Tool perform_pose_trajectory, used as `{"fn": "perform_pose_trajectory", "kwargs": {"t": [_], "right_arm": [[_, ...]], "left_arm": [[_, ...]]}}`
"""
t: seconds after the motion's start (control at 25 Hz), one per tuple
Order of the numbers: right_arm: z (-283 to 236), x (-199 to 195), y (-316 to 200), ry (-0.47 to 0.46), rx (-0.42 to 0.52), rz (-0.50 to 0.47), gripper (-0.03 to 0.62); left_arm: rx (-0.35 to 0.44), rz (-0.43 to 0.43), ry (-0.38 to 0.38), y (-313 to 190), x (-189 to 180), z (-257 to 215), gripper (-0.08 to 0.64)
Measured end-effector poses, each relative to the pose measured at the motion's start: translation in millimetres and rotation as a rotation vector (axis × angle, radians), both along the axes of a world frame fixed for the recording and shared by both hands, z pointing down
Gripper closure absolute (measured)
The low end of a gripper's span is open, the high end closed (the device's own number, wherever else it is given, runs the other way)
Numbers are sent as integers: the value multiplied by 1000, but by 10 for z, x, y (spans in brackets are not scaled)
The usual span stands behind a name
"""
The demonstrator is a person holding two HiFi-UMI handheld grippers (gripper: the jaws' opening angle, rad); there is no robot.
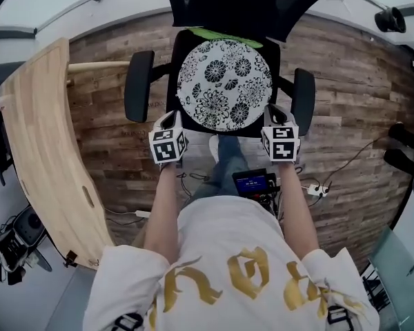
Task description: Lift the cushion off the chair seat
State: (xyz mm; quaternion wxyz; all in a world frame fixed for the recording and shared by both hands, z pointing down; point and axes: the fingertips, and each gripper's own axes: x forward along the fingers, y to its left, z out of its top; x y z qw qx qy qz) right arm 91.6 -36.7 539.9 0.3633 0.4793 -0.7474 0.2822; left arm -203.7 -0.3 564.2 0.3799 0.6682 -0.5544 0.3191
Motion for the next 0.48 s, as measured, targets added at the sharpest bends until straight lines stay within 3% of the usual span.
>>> {"fn": "perform_pose_trajectory", "kwargs": {"t": [0.28, 0.48], "right_arm": [[501, 25, -245, 38, -60, 6, 578], [768, 0, -461, 6, -81, 41, 577]], "left_arm": [[-99, -52, -32, -85, -147, 554, 548], [-147, -77, -46, -163, -189, 861, 548]]}}
